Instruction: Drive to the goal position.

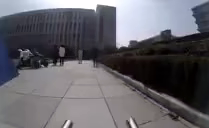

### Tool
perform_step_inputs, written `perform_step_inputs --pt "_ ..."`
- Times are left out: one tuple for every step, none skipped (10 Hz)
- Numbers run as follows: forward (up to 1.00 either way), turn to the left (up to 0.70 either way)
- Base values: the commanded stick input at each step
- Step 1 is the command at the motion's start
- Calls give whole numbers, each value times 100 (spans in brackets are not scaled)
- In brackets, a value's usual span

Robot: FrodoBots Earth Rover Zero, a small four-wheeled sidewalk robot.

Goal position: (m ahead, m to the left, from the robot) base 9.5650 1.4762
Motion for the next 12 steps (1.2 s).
perform_step_inputs --pt "70 1" --pt "70 1" --pt "70 1" --pt "70 1" --pt "70 1" --pt "70 1" --pt "70 12" --pt "70 26" --pt "70 36" --pt "70 36" --pt "70 33" --pt "70 26"
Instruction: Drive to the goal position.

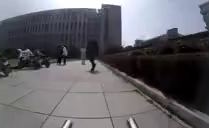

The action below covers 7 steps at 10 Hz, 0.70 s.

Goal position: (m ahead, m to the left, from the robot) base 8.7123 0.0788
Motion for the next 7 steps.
perform_step_inputs --pt "70 20" --pt "70 14" --pt "70 7" --pt "70 1" --pt "70 0" --pt "70 -1" --pt "70 0"
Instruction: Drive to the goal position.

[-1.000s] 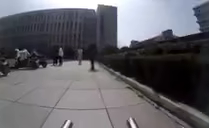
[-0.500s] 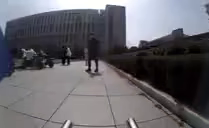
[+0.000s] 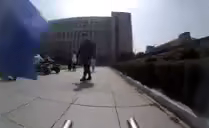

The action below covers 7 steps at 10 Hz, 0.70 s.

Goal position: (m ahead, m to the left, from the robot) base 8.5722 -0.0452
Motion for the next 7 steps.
perform_step_inputs --pt "70 0" --pt "70 0" --pt "70 1" --pt "70 1" --pt "70 1" --pt "70 1" --pt "70 1"
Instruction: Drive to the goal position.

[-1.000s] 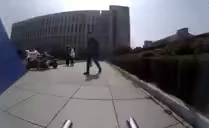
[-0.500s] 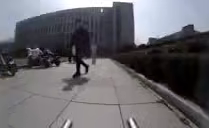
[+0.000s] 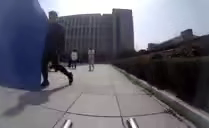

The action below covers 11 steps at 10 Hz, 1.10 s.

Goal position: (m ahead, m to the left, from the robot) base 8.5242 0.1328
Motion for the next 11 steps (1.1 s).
perform_step_inputs --pt "70 0" --pt "70 -20" --pt "70 -23" --pt "70 -26" --pt "70 -28" --pt "70 -16" --pt "70 -3" --pt "70 1" --pt "70 1" --pt "70 1" --pt "70 1"
